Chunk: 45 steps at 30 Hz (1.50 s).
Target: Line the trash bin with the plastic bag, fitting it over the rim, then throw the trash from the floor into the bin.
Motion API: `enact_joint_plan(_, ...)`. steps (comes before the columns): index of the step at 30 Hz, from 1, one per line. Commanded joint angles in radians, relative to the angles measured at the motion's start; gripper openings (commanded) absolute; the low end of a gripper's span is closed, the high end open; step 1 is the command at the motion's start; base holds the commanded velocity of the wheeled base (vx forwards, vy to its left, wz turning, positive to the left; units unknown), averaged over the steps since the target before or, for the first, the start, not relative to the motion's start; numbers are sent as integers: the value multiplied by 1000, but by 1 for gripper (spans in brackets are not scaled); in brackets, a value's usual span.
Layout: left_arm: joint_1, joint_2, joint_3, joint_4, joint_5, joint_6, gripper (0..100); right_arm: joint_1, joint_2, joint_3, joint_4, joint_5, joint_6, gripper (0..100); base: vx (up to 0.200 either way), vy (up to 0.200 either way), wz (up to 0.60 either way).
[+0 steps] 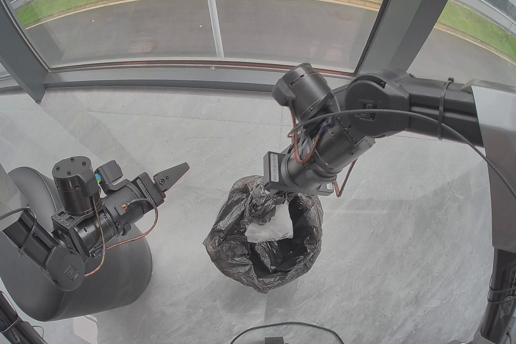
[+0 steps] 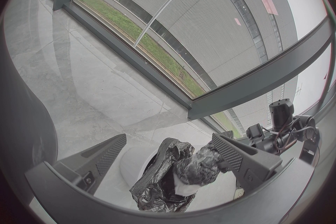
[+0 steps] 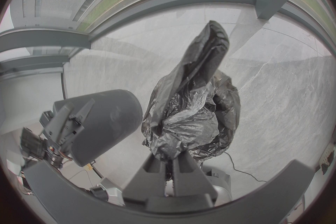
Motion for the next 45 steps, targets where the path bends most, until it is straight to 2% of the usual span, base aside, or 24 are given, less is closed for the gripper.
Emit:
enact_joint_plan(1,0,5,0,0,0,0,100,34,54,0,0,-16,-8,0,0,0,0)
enact_joint_plan(3,0,7,0,0,-1,0,100,51,96,0,0,-42,-23,0,0,0,0)
enact_joint_plan(25,2,1,0,0,0,-2,100,49,191,0,40,-93,-65,0,0,0,0)
enact_joint_plan(26,2,1,0,0,-1,-2,100,49,192,0,40,-93,-65,100,0,0,0)
enact_joint_plan(37,2,-1,0,0,-1,-2,100,49,205,0,31,-94,-62,100,0,0,0)
enact_joint_plan(45,2,1,0,0,0,-2,100,57,195,0,31,-125,-60,100,0,0,0)
